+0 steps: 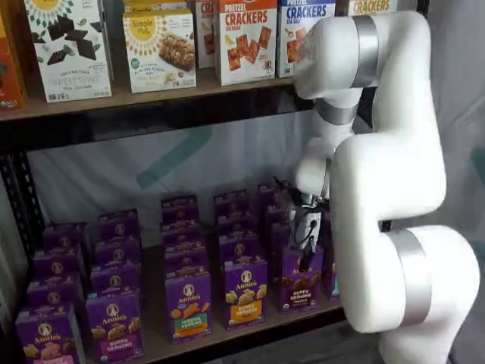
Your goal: Pick up the purple box with a brown patch in the center, on the bottom shelf, the fifth box from the left
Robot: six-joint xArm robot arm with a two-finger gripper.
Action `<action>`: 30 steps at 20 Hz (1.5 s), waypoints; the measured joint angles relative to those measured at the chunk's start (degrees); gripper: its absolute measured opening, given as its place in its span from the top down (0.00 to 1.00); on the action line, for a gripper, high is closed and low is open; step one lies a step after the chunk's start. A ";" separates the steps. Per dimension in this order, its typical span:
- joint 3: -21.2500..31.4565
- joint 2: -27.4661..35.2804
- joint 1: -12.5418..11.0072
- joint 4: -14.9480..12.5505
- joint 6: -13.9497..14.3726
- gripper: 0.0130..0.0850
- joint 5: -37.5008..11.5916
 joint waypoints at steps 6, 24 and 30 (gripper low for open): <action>-4.28 2.09 0.41 -2.05 2.66 0.00 4.84; -11.62 10.86 1.25 8.74 -7.00 0.00 -4.78; -14.63 13.53 0.54 -3.78 3.97 0.00 -3.50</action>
